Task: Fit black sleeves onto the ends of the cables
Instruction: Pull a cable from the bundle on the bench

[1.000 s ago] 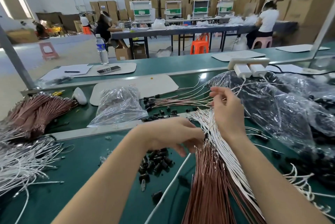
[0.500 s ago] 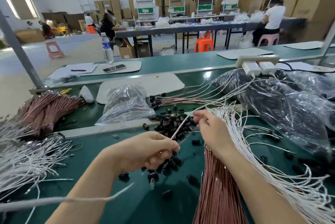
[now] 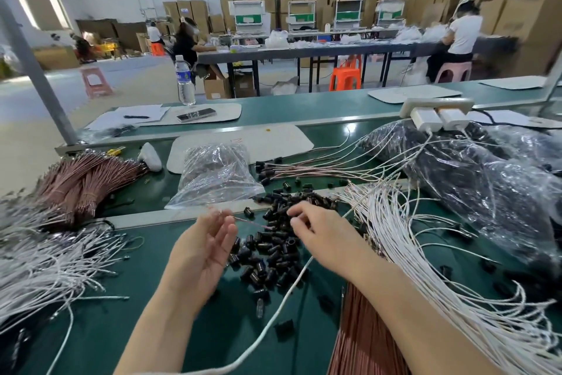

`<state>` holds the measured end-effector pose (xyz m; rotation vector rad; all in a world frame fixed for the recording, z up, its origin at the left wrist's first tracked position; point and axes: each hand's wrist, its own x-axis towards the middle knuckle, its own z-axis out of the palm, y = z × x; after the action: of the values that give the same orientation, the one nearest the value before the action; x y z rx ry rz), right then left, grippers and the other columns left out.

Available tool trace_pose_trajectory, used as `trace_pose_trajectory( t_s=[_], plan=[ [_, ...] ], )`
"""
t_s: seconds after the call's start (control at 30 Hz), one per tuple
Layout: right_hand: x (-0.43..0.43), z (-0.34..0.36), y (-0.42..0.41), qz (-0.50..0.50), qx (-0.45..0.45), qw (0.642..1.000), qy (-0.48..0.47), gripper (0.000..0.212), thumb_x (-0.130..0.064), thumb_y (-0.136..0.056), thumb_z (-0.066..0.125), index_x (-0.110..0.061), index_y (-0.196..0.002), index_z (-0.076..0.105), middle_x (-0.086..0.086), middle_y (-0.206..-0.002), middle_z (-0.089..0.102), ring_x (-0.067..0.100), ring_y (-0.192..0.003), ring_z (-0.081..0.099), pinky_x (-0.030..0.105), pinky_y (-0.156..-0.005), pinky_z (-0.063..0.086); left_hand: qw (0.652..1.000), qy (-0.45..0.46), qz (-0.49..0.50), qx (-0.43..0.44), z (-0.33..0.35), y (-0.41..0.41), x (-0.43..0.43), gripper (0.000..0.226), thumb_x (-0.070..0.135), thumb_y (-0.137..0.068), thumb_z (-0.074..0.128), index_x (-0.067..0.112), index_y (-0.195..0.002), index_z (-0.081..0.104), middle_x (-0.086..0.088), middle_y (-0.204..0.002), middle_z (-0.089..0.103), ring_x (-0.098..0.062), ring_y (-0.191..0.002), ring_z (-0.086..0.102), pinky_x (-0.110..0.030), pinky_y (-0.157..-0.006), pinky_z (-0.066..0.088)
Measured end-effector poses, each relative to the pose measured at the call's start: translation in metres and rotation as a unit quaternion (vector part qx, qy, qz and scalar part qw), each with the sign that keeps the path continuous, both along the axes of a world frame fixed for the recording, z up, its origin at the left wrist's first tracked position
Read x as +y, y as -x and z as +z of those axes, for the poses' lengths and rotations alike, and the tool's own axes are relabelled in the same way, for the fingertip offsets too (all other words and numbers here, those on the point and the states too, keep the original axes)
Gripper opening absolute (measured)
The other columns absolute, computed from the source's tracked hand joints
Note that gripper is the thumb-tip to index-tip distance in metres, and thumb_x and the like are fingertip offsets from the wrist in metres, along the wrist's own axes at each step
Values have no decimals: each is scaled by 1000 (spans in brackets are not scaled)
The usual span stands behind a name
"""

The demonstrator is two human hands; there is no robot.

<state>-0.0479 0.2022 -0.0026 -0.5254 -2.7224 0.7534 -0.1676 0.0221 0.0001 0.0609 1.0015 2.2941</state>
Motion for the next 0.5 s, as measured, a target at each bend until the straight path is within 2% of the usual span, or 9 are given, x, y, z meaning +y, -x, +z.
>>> trace_pose_trajectory(
  t_s=[0.03, 0.1, 0.27, 0.37, 0.43, 0.5],
  plan=[
    [-2, -3, -1, -3, -17, 1000, -6, 29, -46, -104, 45, -32, -127, 57, -14, -104, 65, 9, -89, 64, 33, -82, 56, 1000, 10, 24, 6, -5, -1, -1, 8, 11, -98, 59, 3, -95, 62, -4, -77, 71, -8, -64, 69, -17, -58, 57],
    [-4, -10, -2, 0, -46, 999, -21, 32, -54, -100, 51, -33, -123, 60, -14, -109, 61, 10, -98, 62, 32, -86, 51, 998, 8, 55, 21, -14, -5, -5, 8, 7, -101, 54, 6, -97, 61, -7, -82, 75, -13, -70, 73, -21, -62, 60],
    [-10, -21, -2, -25, -33, 999, -31, 21, -43, -100, 57, -32, -115, 66, -14, -106, 58, 12, -100, 61, 31, -90, 49, 995, 0, 75, 70, -26, -14, -7, 4, 9, -94, 60, 10, -98, 58, -12, -93, 77, -21, -80, 76, -26, -66, 62],
    [-13, -27, -6, -51, 42, 997, 27, 14, -39, -101, 57, -34, -112, 64, -18, -101, 64, 0, -92, 62, 23, -84, 53, 989, 14, 81, 123, -29, -15, -8, 15, 17, -84, 68, 13, -96, 60, -14, -97, 76, -21, -80, 75, -26, -67, 60],
    [-17, -31, -10, -63, 116, 987, 96, 10, -35, -102, 58, -34, -110, 63, -19, -96, 67, -7, -90, 64, 11, -77, 51, 982, 38, 89, 162, -31, -17, -7, 13, 22, -82, 71, 17, -92, 64, -14, -98, 76, -18, -78, 73, -24, -65, 59],
    [-21, -33, -13, -61, 172, 972, 148, 11, -31, -102, 59, -36, -110, 64, -18, -93, 69, -8, -89, 64, 7, -73, 47, 972, 65, 99, 203, -33, -19, -5, 12, 28, -79, 74, 21, -87, 68, -12, -97, 75, -15, -76, 70, -23, -64, 58]
  ],
)
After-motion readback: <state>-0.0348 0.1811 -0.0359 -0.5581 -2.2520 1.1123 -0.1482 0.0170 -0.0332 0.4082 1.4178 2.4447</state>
